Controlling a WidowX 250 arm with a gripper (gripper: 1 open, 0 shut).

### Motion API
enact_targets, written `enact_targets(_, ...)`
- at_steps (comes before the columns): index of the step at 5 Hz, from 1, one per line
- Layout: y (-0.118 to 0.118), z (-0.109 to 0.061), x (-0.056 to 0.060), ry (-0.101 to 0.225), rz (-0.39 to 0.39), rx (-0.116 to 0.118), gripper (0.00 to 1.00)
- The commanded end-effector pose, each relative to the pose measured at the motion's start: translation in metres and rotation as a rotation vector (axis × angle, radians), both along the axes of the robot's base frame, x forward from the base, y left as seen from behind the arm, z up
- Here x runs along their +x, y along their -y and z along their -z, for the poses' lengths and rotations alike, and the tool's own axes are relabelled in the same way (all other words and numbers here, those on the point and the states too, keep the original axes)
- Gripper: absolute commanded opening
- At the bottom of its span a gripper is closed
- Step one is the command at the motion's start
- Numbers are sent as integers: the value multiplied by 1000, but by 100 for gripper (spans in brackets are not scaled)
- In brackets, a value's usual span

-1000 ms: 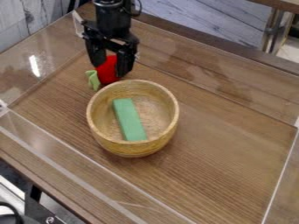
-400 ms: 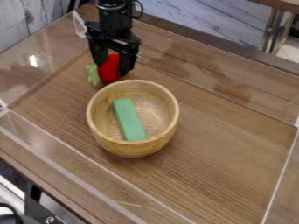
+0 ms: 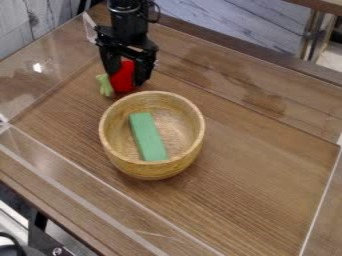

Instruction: Move the red fruit to the right

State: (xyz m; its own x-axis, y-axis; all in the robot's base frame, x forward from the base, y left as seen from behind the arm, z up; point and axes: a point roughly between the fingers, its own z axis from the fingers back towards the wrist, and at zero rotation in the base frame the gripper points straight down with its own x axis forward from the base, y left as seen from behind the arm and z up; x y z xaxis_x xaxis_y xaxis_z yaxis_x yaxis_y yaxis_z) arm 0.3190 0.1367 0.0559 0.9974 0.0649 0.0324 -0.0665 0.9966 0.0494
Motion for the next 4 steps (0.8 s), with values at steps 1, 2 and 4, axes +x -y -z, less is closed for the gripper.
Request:
enact_targets(1,-7,-14,11,54,-7,26,100)
enact_targets(2,-8,-11,13,53,-9,27,100)
enact_targets(4,-10,-8,15,50,-16,24,100)
